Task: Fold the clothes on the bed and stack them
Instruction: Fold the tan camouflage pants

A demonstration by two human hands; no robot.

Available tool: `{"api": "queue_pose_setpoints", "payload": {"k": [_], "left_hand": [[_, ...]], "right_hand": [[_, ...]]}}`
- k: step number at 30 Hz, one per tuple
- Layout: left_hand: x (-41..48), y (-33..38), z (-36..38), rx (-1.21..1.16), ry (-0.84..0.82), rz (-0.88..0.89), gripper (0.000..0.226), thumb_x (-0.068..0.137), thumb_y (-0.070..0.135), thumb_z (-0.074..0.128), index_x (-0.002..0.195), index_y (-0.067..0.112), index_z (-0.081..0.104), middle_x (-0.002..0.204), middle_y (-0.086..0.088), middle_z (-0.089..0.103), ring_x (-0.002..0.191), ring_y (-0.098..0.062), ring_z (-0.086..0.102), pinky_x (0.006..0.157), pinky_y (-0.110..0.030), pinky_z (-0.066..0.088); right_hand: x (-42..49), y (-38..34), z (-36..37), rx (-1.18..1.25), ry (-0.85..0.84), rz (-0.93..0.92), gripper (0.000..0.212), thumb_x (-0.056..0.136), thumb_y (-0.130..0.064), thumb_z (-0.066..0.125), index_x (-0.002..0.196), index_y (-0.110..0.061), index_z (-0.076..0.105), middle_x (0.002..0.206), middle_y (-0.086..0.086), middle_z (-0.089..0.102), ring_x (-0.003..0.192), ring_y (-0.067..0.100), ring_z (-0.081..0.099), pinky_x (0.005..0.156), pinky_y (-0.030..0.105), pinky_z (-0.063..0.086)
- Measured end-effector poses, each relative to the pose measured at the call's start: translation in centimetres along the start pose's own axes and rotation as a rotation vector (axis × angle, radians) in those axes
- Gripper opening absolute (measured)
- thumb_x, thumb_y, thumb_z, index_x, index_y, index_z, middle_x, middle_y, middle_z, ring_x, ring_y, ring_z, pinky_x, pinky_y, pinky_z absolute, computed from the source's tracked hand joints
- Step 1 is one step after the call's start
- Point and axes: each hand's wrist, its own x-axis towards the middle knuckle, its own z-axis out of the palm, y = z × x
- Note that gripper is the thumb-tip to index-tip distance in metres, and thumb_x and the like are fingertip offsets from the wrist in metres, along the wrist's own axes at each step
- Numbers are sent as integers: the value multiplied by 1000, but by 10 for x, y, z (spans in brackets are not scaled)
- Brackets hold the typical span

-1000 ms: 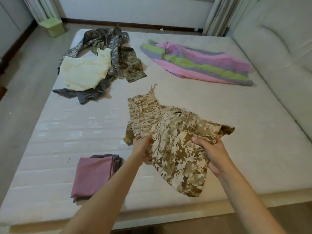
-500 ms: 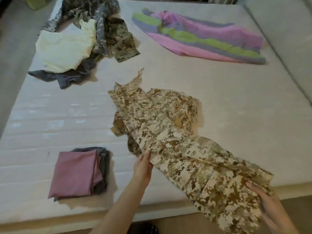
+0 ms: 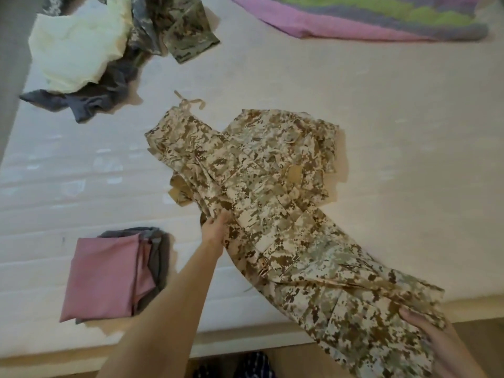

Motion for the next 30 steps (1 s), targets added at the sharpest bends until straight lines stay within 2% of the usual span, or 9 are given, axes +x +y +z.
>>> {"api": "queue_pose_setpoints", "payload": {"k": [3, 5, 8, 12, 15, 20, 23, 27, 30], "left_hand": [[-4, 17, 9, -111, 177, 90, 29, 92, 36, 58, 99, 8, 63, 81, -5, 60, 73, -20, 56, 66, -32, 49], [-18, 42, 14, -191, 191, 110, 26, 90, 35, 61, 77, 14, 60, 73, -1, 58, 68, -18, 56, 65, -30, 48], [-48, 101, 16, -379, 110, 92, 20, 83, 26, 72, 94, 11, 66, 83, -5, 69, 79, -22, 68, 77, -38, 57], [-109, 188, -3, -546, 18, 196, 29, 82, 27, 73, 99, 6, 61, 90, -10, 70, 72, -23, 70, 59, -39, 58], [-158, 233, -50, -643, -10, 425, 43, 76, 33, 78, 107, 8, 63, 100, -13, 72, 86, -28, 71, 77, -50, 57], [-208, 227, -168, -363, 71, 770, 73, 73, 58, 71, 131, 17, 54, 126, -7, 63, 106, -24, 65, 81, -49, 56], [-189, 171, -198, -387, 99, 743, 74, 67, 51, 78, 129, 19, 55, 115, -2, 67, 94, -17, 69, 72, -43, 60], [-137, 32, -169, -323, 240, 372, 51, 85, 13, 68, 132, 3, 50, 121, -14, 60, 87, -11, 64, 68, -16, 55], [-105, -72, -129, -254, 249, 39, 52, 88, 3, 63, 135, -4, 42, 112, -16, 55, 96, -21, 57, 80, -27, 49]], "right_hand": [[5, -6, -12, -7, 4, 0, 64, 57, -26, 79, 118, -15, 61, 118, 9, 64, 116, 34, 54, 107, 55, 32], [0, -18, -18, -40, -1, -40, 53, 56, -29, 79, 107, -17, 66, 115, 10, 66, 114, 34, 55, 104, 54, 34], [-11, -44, -26, 3, -28, -68, 62, 59, -25, 77, 118, -15, 61, 112, 11, 67, 109, 33, 59, 99, 52, 40], [-44, -93, -21, 35, -172, -191, 61, 68, -20, 69, 127, -10, 55, 111, 13, 69, 95, 32, 68, 75, 42, 58], [-78, -136, -4, 34, -322, -390, 43, 76, -9, 61, 119, -8, 60, 107, 13, 71, 93, 29, 69, 70, 41, 59], [-102, -182, 22, 27, -431, -533, 30, 82, 7, 50, 105, -6, 63, 95, 9, 74, 84, 21, 71, 62, 31, 59], [-78, -188, 24, -87, -406, -508, 40, 73, -1, 59, 113, -3, 61, 103, 14, 71, 90, 26, 70, 69, 36, 59], [-26, -168, 25, -264, -255, -446, 43, 81, 0, 63, 124, -2, 56, 114, 19, 65, 101, 32, 65, 85, 41, 54], [21, -140, 25, -385, -108, -443, 44, 80, 0, 68, 122, -2, 56, 111, 15, 63, 99, 27, 59, 84, 33, 43]]}}
